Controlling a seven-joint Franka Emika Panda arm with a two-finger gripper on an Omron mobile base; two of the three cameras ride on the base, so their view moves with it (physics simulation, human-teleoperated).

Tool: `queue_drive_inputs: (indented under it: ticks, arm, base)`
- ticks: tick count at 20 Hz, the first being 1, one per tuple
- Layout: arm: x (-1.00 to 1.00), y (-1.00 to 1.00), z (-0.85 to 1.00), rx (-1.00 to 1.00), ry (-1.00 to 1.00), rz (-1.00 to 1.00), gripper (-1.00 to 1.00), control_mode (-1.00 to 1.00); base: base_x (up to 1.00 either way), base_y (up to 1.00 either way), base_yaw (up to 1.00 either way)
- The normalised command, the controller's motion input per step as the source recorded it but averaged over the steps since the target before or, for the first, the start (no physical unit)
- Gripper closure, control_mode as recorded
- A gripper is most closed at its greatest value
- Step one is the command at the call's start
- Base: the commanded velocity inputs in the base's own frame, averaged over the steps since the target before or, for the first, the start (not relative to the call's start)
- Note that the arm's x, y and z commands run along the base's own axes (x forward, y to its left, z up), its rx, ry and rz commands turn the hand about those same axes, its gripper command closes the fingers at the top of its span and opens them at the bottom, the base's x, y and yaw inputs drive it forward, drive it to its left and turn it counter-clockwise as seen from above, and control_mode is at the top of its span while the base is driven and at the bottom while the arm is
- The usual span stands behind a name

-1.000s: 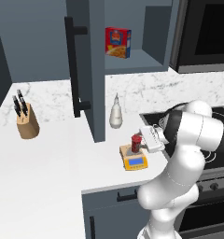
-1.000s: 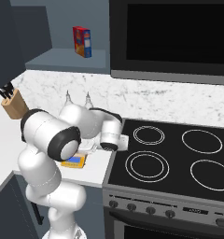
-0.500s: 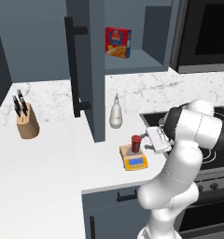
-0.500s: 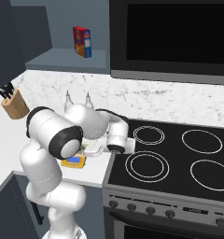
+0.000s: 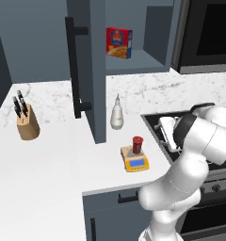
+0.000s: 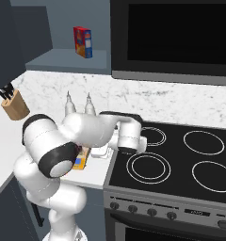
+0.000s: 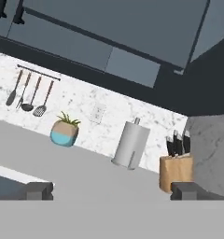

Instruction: Pick the yogurt and place it on the digital scale for weighing, and close the cabinet.

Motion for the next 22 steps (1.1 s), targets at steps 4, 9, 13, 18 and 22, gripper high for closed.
queue_drive_inputs:
  ticks: [4, 9, 13, 18, 22]
  arm:
    - [-0.81, 0.09, 0.89, 0.00, -0.53, 0.00, -1.00, -1.00]
    - [-0.64, 0.39, 0.77, 0.00, -0.38, -0.07, -1.00, -1.00]
    - [-0.58, 0.49, 0.77, 0.00, -0.37, -0.17, -1.00, -1.00]
    - [-0.56, 0.50, 0.75, 0.00, -0.36, -0.17, -1.00, -1.00]
    - [-0.63, 0.67, 0.69, 0.00, -0.38, -0.11, -1.00, -1.00]
  base:
    - [0.00, 0.00, 0.00]
    - [0.00, 0.00, 0.00]
    - [0.00, 0.00, 0.00]
    - [0.00, 0.00, 0.00]
    - [0.00, 0.00, 0.00]
